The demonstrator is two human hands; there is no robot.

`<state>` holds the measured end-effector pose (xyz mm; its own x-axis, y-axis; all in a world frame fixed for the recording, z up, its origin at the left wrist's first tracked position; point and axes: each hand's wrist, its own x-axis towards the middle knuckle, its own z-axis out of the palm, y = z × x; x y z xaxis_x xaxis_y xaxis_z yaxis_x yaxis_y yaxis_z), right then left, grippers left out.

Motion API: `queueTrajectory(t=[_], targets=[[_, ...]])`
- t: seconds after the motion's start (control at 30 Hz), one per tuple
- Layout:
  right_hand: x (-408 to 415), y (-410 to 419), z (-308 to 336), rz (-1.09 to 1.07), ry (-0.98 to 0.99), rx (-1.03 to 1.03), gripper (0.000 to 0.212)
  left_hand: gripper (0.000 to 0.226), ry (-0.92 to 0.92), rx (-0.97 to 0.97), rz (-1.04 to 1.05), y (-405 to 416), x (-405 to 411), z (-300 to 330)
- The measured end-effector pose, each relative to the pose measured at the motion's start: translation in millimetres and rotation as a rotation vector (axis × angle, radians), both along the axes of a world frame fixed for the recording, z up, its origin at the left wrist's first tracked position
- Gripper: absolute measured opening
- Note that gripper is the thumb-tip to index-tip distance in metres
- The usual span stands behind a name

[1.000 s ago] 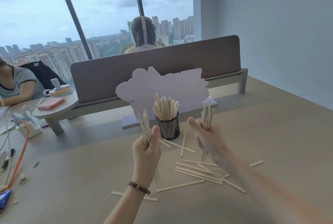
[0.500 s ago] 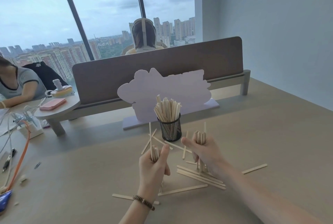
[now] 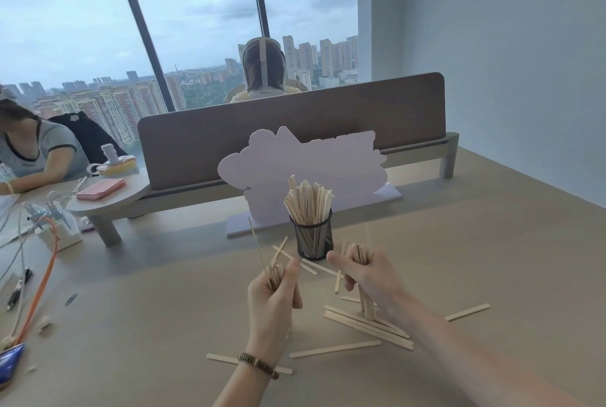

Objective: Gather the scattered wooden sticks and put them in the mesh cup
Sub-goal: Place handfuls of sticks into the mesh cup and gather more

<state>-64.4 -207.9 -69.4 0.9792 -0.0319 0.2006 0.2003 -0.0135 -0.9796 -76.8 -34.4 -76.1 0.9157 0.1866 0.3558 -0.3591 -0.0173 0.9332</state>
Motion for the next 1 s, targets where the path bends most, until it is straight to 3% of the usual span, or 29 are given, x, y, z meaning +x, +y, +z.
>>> queueTrajectory(t=[0.23,0.4,0.57,0.77,0.93,1.0], targets=[[-2,3,-11,-0.032,0.029,-0.095,0.057,0.060,0.025,0.042,0.012,-2,-3,-2],[-2,8,-5,-0.078,0.018,0.033,0.063,0.057,-0.028,0.027,0.011,0,0,5],[-2,6,-4,-0.041,-0.064,-0.008,0.071,0.053,-0.058,0.059,-0.001,1,-3,5],[1,4,-13,-0.037,-0.033,-0.020,0.050,0.055,-0.011,0.048,0.025,-1,-5,5],[-1,7,-5,-0.038,-0.011,0.029,0.056,0.049,-0.018,0.050,0.020,-3,-5,12],[-1,6,-1,-0.035,-0.029,0.047,0.045,0.045,-0.024,0.036,-0.001,-5,-6,15]])
